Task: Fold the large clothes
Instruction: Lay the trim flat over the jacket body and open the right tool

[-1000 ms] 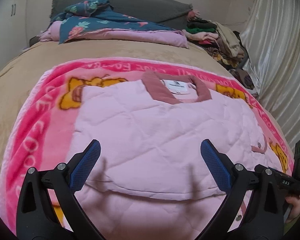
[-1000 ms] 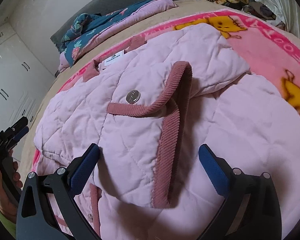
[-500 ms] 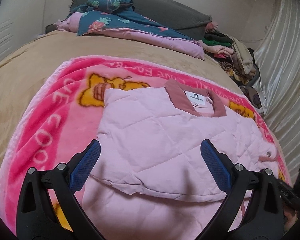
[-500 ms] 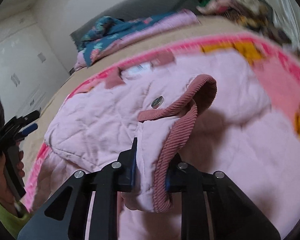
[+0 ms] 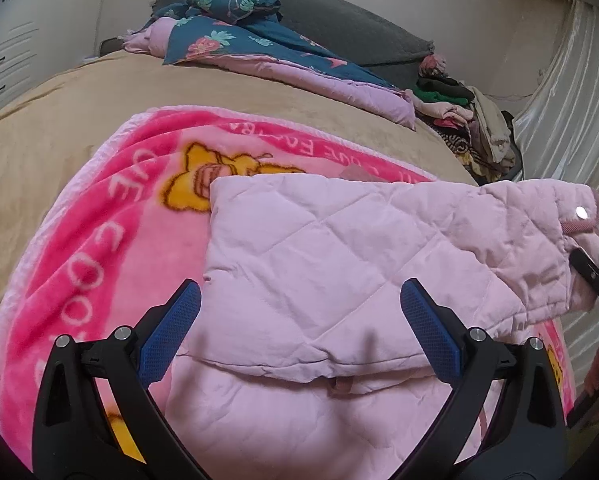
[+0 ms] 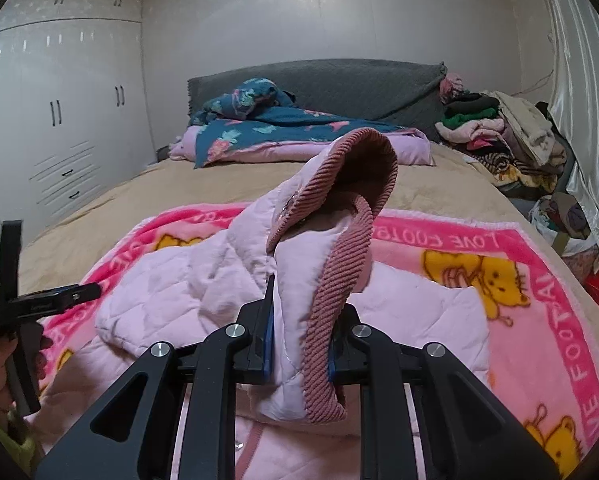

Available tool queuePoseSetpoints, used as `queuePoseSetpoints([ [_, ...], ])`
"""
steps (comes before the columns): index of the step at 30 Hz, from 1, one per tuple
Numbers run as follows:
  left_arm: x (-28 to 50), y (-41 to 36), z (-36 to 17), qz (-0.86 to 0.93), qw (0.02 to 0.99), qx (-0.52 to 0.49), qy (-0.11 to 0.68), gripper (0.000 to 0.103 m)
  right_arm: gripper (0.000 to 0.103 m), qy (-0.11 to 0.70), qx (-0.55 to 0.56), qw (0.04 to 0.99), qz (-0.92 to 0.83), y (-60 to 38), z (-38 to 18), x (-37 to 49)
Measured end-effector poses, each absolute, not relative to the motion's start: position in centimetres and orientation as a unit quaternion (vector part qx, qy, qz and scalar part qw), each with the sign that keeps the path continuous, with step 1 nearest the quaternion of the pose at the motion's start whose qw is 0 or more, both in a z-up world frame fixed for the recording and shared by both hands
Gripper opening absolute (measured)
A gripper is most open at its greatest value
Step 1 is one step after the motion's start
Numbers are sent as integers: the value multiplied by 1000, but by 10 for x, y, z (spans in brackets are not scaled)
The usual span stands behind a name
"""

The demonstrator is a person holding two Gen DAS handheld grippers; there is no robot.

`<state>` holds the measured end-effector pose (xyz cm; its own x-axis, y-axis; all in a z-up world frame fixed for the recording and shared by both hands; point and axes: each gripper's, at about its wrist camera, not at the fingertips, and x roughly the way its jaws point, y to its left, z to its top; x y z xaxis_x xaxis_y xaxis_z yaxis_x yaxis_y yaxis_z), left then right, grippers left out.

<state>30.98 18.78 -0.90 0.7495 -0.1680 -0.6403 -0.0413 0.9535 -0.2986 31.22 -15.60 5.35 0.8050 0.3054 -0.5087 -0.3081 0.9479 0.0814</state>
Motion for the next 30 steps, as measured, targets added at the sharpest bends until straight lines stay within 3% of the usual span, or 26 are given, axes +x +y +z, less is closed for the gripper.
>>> queuePoseSetpoints([
  [13, 318, 162, -17, -36, 925, -107, 362, 93, 19, 343, 39, 931, 115, -172, -3, 343],
  [17, 321, 153, -17, -42, 928, -85, 360, 93, 24, 355, 44, 928, 107, -177, -15, 347],
  [20, 324, 146, -18, -44, 929, -73, 360, 93, 32, 360, 45, 927, 98, -181, -21, 348],
  [26, 332, 139, -25, -54, 928, -60, 365, 93, 61, 363, 17, 930, 61, -184, -25, 347],
  [30, 337, 133, -27, -62, 926, -50, 370, 91, 68, 353, -6, 935, 44, -185, -24, 343],
])
